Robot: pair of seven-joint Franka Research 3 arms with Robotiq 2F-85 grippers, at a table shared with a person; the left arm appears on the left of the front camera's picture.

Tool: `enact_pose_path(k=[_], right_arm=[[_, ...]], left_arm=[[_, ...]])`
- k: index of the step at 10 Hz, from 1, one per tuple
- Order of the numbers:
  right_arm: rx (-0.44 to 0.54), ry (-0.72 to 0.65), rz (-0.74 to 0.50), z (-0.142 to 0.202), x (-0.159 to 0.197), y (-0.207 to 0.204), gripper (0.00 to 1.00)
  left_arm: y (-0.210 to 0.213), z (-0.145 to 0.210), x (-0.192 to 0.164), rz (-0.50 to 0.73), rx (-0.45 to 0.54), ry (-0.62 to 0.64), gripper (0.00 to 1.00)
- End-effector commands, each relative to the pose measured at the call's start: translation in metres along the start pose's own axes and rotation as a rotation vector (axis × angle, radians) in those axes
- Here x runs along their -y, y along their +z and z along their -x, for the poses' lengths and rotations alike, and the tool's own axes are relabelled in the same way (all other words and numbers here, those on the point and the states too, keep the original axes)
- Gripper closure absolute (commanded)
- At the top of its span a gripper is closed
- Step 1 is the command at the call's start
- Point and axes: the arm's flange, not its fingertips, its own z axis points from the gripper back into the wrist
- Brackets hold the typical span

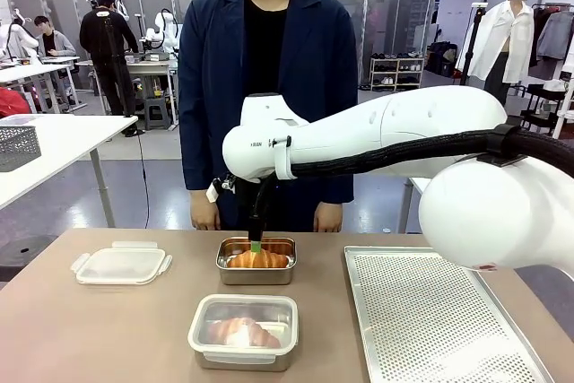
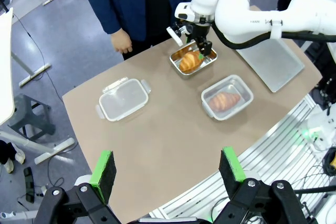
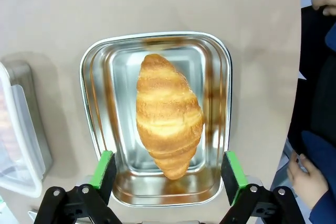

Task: Place the bread into the airtight container.
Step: Pick up a Butter Roll and place it into an empty Airtight Container.

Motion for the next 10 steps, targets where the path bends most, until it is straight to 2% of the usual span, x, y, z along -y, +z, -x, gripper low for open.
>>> enact_pose_path(k=[1,10], right_arm=[[-0.004,-0.002,0.009,-0.0015,0.0,0.0009,0.0],[-0.004,-0.002,0.009,-0.0015,0.0,0.0009,0.0]], left_arm=[[0.0002,-0.0016,0.0,0.001,0.004,-0.003,0.0],[0.0002,-0.0016,0.0,0.001,0.004,-0.003,0.0]])
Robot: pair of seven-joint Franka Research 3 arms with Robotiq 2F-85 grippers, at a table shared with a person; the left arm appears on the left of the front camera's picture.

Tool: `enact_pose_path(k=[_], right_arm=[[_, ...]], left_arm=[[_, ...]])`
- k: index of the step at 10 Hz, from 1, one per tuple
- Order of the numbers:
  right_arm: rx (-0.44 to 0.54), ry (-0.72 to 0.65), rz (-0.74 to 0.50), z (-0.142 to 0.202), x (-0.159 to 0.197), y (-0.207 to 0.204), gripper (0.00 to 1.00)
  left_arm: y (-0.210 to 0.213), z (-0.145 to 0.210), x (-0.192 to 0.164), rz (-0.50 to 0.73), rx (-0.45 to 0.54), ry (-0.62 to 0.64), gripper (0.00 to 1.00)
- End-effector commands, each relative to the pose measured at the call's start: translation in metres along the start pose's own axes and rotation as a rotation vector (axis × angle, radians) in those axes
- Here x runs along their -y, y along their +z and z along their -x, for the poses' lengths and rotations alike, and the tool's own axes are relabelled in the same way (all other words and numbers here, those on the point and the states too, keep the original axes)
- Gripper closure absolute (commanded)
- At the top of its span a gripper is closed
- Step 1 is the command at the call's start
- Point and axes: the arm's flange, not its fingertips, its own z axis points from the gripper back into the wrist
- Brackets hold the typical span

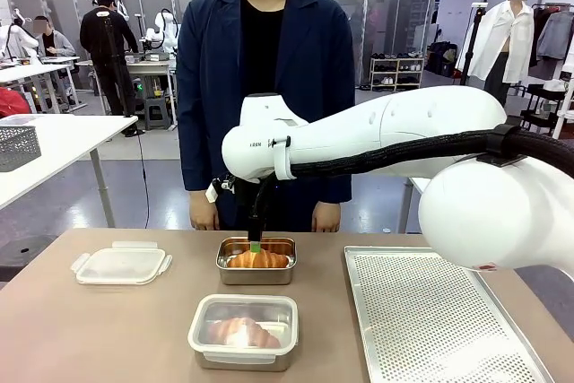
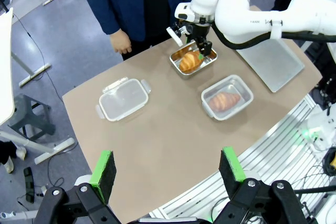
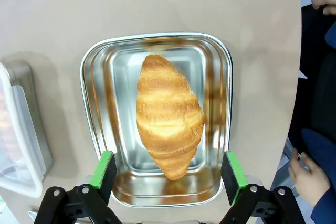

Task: Place the bread into the airtight container.
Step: Pick up a Butter Roll and place it into an empty Airtight Container.

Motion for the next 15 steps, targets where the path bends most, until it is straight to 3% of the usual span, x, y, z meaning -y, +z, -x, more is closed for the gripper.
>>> enact_pose_path(k=[1,5,8,10,12,13,15], right_arm=[[0.0,0.0,0.0,0.0,0.0,0.0,0.0],[0.058,-0.128,0.022,0.03,-0.002,0.087,0.0],[0.12,-0.26,0.074,0.092,-0.028,0.178,0.0],[0.122,-0.386,0.124,0.149,-0.062,0.231,0.0],[0.177,-0.483,0.136,0.212,-0.12,0.286,0.0],[0.217,-0.517,0.124,0.232,-0.146,0.311,0.0],[0.209,-0.663,0.207,0.263,-0.199,0.355,0.0]], left_arm=[[0.0,-0.002,0.0,0.001,0.004,-0.003,0.0],[0.0,-0.002,0.0,0.001,0.004,-0.003,0.0],[0.0,-0.002,0.0,0.001,0.004,-0.003,0.0],[0.0,-0.002,0.0,0.001,0.004,-0.003,0.0],[0.0,-0.002,0.0,0.001,0.004,-0.003,0.0],[0.0,-0.002,0.0,0.001,0.004,-0.003,0.0],[0.0,-0.002,0.0,0.001,0.004,-0.003,0.0]])
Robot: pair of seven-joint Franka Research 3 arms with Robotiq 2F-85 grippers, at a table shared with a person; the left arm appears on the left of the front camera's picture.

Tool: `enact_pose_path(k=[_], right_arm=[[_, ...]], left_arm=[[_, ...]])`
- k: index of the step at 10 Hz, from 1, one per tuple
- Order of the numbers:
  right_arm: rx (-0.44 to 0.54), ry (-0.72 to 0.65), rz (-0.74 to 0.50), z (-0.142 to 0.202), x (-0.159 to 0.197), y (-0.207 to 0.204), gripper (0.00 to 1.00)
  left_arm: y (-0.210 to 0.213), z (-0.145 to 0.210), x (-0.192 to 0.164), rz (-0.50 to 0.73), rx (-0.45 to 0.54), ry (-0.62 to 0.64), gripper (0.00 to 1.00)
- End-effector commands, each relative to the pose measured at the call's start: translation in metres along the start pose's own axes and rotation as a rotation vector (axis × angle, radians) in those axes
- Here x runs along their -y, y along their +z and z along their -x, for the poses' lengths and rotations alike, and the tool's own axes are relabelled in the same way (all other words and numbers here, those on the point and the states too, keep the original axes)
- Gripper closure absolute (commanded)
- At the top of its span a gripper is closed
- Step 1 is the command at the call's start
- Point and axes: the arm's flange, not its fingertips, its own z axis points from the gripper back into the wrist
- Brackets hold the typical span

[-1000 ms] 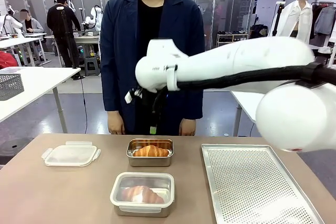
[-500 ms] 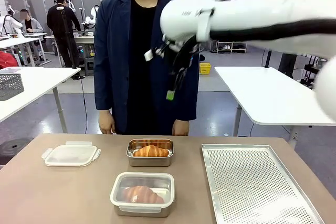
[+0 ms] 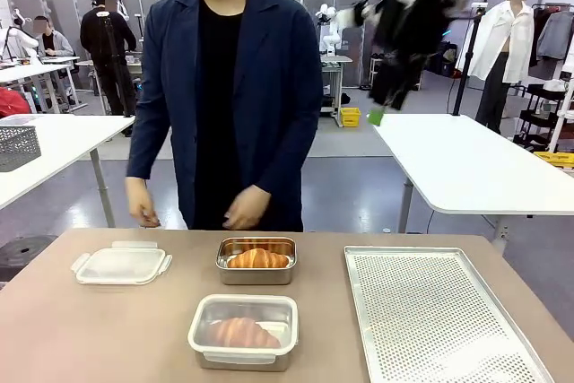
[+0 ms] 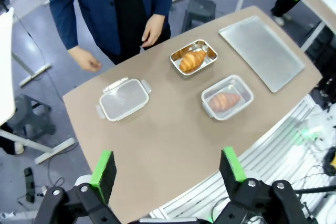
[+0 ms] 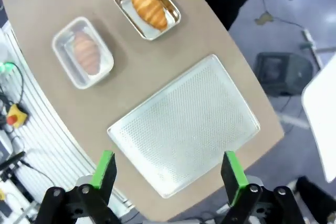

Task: Place the bread into the airtight container.
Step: Pick up a Butter Roll and place it into an empty Airtight Container.

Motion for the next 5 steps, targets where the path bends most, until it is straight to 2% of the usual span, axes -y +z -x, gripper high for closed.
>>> enact_pose_path(k=[1,3,5], right_arm=[[0.012,-0.142,0.077,0.045,-0.029,0.031,0.0],[0.004,-0.299,0.138,0.104,-0.039,0.086,0.0],[0.021,-0.408,0.141,0.148,-0.045,0.116,0.0]], left_arm=[[0.0,-0.002,0.0,0.001,0.004,-0.003,0.0],[0.0,-0.002,0.0,0.001,0.004,-0.003,0.0],[0.0,-0.002,0.0,0.001,0.004,-0.003,0.0]])
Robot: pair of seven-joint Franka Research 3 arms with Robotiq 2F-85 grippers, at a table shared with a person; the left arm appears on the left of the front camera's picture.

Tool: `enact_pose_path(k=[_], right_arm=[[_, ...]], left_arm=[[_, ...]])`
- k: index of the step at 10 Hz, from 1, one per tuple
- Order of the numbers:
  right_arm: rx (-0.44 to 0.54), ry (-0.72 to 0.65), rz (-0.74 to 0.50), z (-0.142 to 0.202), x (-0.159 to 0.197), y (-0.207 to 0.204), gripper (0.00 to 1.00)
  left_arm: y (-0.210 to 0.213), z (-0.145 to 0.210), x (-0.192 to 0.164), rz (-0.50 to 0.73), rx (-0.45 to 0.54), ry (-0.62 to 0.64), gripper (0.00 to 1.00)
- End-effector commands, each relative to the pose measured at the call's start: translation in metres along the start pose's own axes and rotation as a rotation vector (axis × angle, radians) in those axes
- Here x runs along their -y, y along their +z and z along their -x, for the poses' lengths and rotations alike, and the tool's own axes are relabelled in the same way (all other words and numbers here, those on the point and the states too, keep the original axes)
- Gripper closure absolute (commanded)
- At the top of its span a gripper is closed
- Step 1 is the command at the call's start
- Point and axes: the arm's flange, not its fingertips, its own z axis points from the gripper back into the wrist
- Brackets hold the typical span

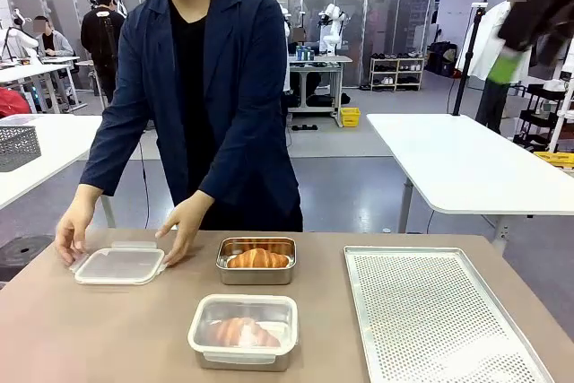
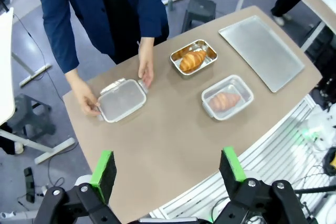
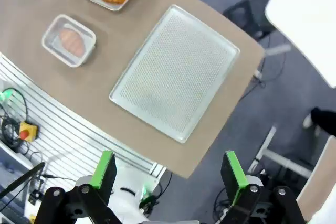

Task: Place the bread into the airtight container.
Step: Pick up a Butter Roll and place it into an empty Airtight Container.

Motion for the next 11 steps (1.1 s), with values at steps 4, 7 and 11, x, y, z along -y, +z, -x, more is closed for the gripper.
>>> enact_pose_path(k=[4,7,11], right_arm=[[0.019,-0.073,-0.004,0.032,0.009,0.014,0.0],[0.019,-0.073,-0.004,0.032,0.009,0.014,0.0],[0.019,-0.073,-0.004,0.032,0.009,0.014,0.0]], left_arm=[[0.0,-0.002,0.0,0.001,0.004,-0.004,0.0],[0.0,-0.002,0.0,0.001,0.004,-0.004,0.0],[0.0,-0.002,0.0,0.001,0.004,-0.004,0.0]])
